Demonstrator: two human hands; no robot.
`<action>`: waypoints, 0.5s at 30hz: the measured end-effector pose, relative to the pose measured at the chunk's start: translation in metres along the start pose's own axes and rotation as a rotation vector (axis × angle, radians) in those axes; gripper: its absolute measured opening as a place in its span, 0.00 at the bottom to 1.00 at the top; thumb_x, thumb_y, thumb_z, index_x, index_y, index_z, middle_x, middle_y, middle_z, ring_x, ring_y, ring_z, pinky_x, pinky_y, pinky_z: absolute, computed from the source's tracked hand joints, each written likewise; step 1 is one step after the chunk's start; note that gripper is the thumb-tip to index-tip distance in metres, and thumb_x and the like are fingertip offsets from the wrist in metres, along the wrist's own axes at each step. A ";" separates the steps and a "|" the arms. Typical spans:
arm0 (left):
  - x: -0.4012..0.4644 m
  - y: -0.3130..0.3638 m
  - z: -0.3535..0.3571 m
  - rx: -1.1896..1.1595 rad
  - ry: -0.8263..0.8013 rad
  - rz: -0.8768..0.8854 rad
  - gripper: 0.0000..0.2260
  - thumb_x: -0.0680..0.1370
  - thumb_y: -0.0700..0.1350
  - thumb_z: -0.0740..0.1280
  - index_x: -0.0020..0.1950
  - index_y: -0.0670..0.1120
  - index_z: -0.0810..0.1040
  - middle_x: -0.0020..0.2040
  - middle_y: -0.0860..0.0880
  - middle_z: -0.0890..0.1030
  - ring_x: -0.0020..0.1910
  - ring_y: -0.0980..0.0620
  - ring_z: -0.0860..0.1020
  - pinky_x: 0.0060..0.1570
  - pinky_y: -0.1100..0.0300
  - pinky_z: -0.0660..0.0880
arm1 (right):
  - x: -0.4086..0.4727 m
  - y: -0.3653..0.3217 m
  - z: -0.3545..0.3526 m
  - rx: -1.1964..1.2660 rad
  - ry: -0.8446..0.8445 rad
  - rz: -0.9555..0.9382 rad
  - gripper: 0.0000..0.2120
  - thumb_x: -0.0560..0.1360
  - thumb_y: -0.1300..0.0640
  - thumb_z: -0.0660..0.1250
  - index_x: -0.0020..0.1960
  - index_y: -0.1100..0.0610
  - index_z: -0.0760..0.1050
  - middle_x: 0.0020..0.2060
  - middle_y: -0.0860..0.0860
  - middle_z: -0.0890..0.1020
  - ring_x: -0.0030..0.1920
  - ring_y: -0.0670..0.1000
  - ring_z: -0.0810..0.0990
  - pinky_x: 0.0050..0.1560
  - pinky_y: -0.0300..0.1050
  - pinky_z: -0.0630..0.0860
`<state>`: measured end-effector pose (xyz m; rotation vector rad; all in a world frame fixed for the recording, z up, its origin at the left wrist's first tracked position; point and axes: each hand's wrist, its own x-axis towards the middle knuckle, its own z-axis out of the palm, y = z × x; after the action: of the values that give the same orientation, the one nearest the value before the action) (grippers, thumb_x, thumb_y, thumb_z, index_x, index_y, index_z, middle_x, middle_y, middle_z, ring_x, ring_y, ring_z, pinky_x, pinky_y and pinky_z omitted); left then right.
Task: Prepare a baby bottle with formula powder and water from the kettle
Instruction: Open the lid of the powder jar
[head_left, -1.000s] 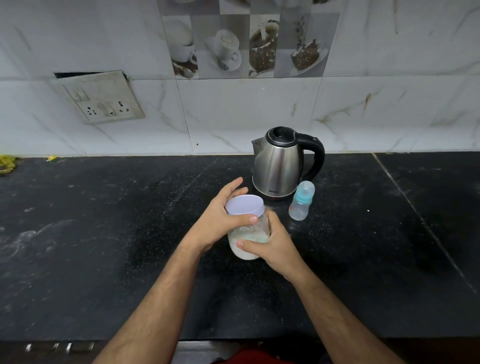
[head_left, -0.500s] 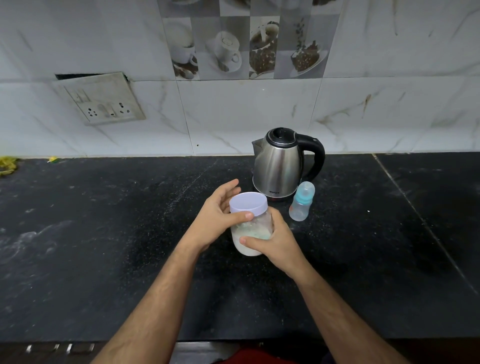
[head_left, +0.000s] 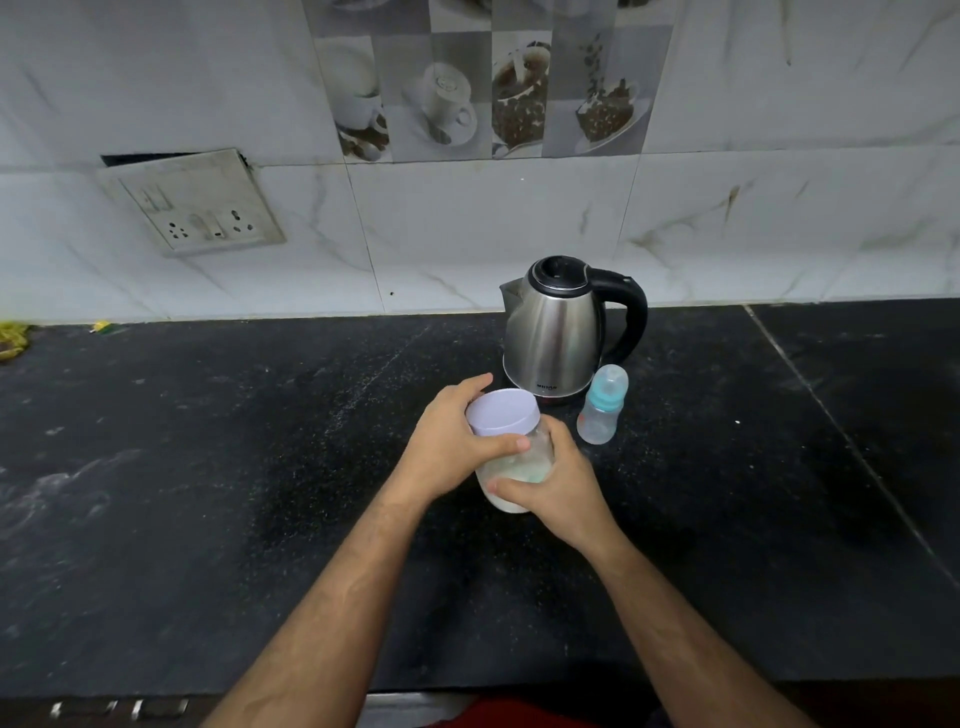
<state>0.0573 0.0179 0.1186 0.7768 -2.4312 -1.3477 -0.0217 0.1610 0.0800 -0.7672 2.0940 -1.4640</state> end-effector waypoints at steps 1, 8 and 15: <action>0.001 0.001 0.002 0.026 0.005 -0.004 0.41 0.65 0.55 0.80 0.75 0.50 0.68 0.66 0.49 0.74 0.66 0.51 0.72 0.69 0.51 0.69 | 0.000 0.000 0.000 -0.006 0.005 0.002 0.33 0.62 0.54 0.80 0.63 0.45 0.70 0.55 0.40 0.80 0.53 0.34 0.78 0.47 0.27 0.73; 0.003 -0.001 0.011 -0.056 0.060 -0.071 0.30 0.65 0.61 0.76 0.63 0.52 0.78 0.57 0.55 0.78 0.58 0.56 0.77 0.59 0.57 0.75 | 0.003 0.006 -0.002 -0.060 0.004 0.001 0.34 0.60 0.52 0.80 0.63 0.43 0.70 0.53 0.39 0.80 0.52 0.35 0.79 0.48 0.32 0.74; 0.011 -0.020 0.013 -0.396 0.105 -0.182 0.19 0.72 0.49 0.77 0.61 0.49 0.78 0.53 0.52 0.81 0.53 0.57 0.80 0.51 0.65 0.75 | 0.012 0.017 -0.005 -0.124 0.016 0.009 0.37 0.58 0.49 0.80 0.64 0.44 0.69 0.55 0.40 0.79 0.55 0.41 0.78 0.54 0.40 0.76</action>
<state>0.0487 0.0119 0.0944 0.9468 -1.9603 -1.7337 -0.0364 0.1608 0.0651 -0.7929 2.2143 -1.3501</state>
